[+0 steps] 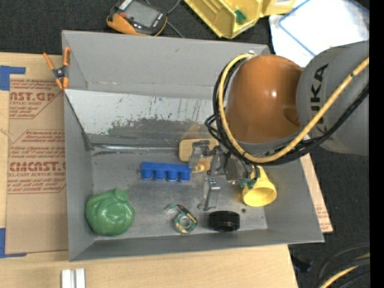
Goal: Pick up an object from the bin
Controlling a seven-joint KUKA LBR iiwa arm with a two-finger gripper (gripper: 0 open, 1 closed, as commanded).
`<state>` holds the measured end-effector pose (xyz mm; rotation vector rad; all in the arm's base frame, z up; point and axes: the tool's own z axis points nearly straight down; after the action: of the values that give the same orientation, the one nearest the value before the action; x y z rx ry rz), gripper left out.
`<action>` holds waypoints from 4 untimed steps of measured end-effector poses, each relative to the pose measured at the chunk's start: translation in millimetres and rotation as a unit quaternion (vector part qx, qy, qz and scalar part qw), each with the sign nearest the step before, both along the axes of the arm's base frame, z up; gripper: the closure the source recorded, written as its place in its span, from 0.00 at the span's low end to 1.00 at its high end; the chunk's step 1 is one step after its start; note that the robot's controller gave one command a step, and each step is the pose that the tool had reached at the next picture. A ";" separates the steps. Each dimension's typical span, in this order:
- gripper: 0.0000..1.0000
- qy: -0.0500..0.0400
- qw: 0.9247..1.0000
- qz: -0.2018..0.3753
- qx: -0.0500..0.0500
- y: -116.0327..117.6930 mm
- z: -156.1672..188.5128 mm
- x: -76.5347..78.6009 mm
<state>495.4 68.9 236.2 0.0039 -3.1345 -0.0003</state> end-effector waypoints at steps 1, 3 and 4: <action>0.00 -0.004 1.000 -0.001 0.000 -0.5 4.3 1.6; 0.00 -0.011 0.998 -0.059 0.002 43.8 -74.5 93.1; 0.00 -0.007 1.000 0.023 0.002 35.6 -167.7 93.4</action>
Offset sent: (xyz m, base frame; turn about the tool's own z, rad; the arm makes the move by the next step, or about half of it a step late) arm 0.0987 0.0364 -0.1662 -0.0622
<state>588.9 104.6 68.5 0.0758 -3.1472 -0.0048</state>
